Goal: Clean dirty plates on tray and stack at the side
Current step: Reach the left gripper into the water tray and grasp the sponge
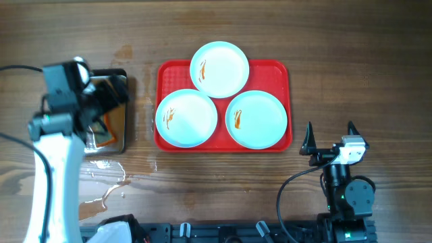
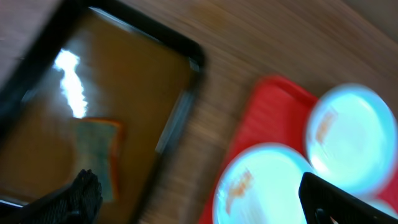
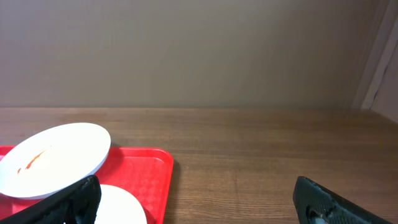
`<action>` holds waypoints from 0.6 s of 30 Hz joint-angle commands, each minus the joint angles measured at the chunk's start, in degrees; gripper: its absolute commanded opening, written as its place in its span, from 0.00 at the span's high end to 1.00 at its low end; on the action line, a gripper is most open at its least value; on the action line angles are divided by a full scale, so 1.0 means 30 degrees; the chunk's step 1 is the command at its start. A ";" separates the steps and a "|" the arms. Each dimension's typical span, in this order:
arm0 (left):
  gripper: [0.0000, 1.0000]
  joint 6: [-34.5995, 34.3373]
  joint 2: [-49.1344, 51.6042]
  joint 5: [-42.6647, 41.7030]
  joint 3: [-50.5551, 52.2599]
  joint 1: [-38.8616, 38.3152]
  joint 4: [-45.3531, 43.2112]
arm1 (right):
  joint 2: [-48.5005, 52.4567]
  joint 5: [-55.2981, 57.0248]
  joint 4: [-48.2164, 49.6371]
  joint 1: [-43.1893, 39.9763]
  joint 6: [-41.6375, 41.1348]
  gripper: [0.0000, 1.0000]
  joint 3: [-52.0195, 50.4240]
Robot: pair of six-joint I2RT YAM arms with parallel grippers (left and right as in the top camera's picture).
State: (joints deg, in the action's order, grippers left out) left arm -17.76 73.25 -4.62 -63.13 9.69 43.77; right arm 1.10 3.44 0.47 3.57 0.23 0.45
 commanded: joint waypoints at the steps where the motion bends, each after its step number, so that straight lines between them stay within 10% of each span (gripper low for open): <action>1: 0.00 -0.1472 0.2353 0.0780 -0.0787 0.1625 -0.0386 | -0.0058 -0.0233 0.0066 0.0036 -0.0138 0.00 -0.0044; 18: 0.09 -0.3665 0.9311 0.1661 -0.0780 0.3286 -0.1370 | -0.0066 -0.0233 0.0058 0.0036 -0.0138 0.00 -0.0044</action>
State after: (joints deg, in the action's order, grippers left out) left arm -29.04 100.20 -1.08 -64.84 20.34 40.03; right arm 1.13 3.44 0.47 3.57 0.25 0.45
